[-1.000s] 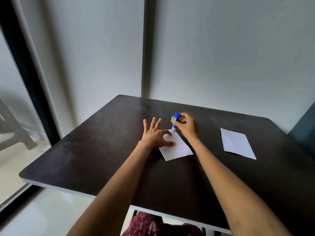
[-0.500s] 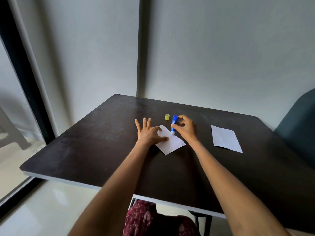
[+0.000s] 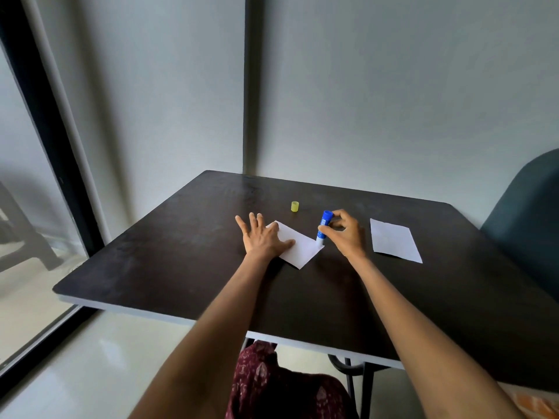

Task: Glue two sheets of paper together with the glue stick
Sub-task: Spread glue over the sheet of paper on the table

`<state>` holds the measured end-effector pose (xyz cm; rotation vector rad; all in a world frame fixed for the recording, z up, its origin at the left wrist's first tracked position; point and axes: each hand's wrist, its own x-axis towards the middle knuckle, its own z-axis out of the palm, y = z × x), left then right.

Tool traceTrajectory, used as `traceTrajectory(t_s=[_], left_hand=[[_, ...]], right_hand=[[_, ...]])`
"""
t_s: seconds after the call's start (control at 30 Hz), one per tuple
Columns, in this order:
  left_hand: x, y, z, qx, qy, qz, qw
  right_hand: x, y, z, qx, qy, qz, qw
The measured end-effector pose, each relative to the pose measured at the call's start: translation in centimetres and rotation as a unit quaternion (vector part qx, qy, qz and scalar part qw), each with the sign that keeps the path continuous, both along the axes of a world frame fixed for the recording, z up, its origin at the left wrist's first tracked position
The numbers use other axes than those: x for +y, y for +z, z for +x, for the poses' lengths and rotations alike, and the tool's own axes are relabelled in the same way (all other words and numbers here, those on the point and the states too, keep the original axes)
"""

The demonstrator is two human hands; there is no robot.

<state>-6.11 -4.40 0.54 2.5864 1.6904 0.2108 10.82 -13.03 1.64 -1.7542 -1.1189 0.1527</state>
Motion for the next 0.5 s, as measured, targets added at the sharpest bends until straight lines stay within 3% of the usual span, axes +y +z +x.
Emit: traceTrajectory(t_s=[0.2, 0.37, 0.5], left_hand=[[-0.2, 0.1, 0.3, 0.015, 0.002, 0.019, 1.000], [-1.1, 0.0, 0.9, -0.040, 0.002, 0.037, 0.999], [-1.5, 0.7, 1.8, -0.116, -0.149, 0.104, 0.977]], right_hand=[[-0.9, 0.8, 0.3, 0.014, -0.012, 0.018, 1.000], [-0.9, 1.1, 0.2, 0.054, -0.033, 0.049, 0.997], [-0.3, 0.4, -0.1, 0.078, -0.038, 0.060, 0.994]])
